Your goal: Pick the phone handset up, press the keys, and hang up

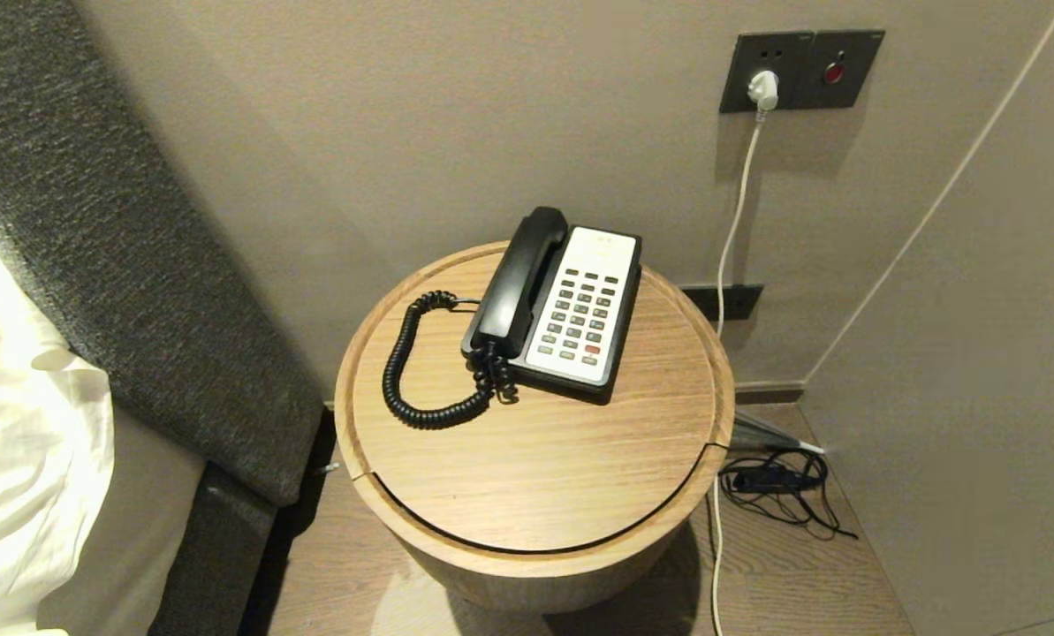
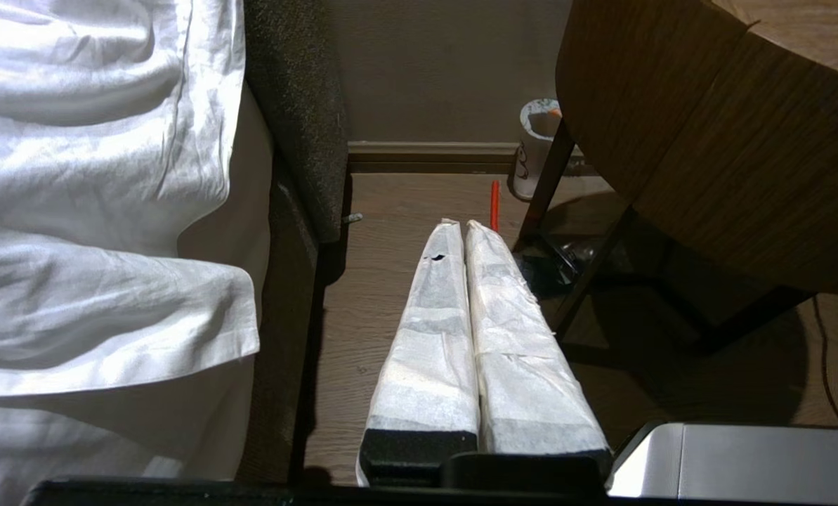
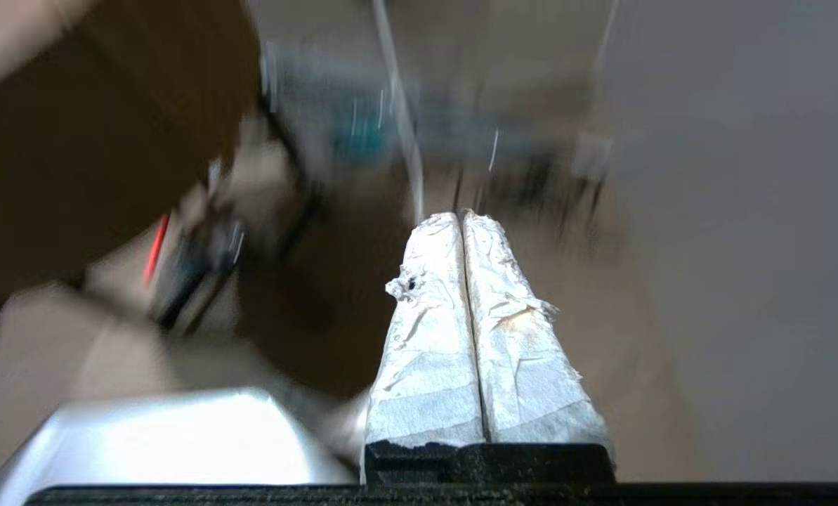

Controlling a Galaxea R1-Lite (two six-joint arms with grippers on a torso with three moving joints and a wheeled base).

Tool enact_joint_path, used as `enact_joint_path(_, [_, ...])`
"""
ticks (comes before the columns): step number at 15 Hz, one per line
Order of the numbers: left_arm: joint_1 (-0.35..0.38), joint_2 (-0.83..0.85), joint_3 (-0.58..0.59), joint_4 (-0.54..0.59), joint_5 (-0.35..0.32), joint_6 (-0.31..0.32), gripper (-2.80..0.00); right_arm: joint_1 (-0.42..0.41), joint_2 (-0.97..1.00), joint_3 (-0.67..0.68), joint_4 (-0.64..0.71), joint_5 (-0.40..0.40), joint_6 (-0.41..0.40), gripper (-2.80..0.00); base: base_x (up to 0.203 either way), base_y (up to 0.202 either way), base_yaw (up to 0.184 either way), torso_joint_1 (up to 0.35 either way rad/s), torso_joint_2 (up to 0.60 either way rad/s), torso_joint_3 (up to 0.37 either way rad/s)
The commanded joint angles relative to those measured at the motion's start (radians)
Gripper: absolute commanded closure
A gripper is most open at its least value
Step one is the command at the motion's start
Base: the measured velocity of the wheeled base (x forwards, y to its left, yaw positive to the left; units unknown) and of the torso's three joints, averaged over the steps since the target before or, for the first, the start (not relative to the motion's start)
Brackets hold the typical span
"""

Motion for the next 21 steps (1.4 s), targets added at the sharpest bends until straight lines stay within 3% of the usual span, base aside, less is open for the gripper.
enact_joint_path(1, [0.000, 0.001, 0.001, 0.000, 0.000, 0.006, 0.00, 0.000, 0.004, 0.044, -0.108, -0.003, -0.096, 0.00, 0.000, 0.000, 0.000, 0.000, 0.00, 0.000])
enact_joint_path(4, [0.000, 0.000, 0.008, -0.019, -0.006, 0.039, 0.00, 0.000, 0.004, 0.044, -0.076, 0.003, -0.137, 0.00, 0.000, 0.000, 0.000, 0.000, 0.00, 0.000])
enact_joint_path(6, [-0.001, 0.000, 0.010, -0.027, 0.000, -0.026, 0.00, 0.001, 0.004, 0.044, -0.079, 0.003, -0.136, 0.00, 0.000, 0.000, 0.000, 0.000, 0.00, 0.000])
enact_joint_path(7, [-0.001, 0.001, 0.010, -0.027, 0.001, -0.011, 0.00, 0.000, 0.002, 0.044, -0.078, 0.000, -0.122, 0.00, 0.000, 0.000, 0.000, 0.000, 0.00, 0.000])
enact_joint_path(8, [-0.001, 0.002, 0.015, -0.033, -0.002, 0.006, 0.00, 0.000, 0.002, 0.044, -0.078, 0.000, -0.094, 0.00, 0.000, 0.000, 0.000, 0.000, 0.00, 0.000])
enact_joint_path(10, [-0.001, 0.003, 0.028, -0.068, -0.020, 0.152, 0.00, 0.001, 0.001, 0.046, -0.077, 0.003, -0.109, 0.00, 0.000, 0.000, 0.000, 0.000, 0.00, 0.000])
enact_joint_path(15, [-0.001, 0.001, 0.033, -0.087, -0.002, 0.004, 0.00, 0.001, 0.001, 0.043, -0.073, 0.000, -0.086, 0.00, 0.000, 0.000, 0.000, 0.000, 0.00, 0.000])
enact_joint_path(17, [-0.001, 0.002, 0.029, -0.075, -0.008, 0.038, 0.00, 0.000, 0.001, 0.044, -0.079, 0.000, -0.086, 0.00, 0.000, 0.000, 0.000, 0.000, 0.00, 0.000])
enact_joint_path(21, [-0.001, 0.001, 0.036, -0.092, -0.005, 0.035, 0.00, 0.000, -0.001, 0.044, -0.082, 0.000, -0.089, 0.00, 0.000, 0.000, 0.000, 0.000, 0.00, 0.000])
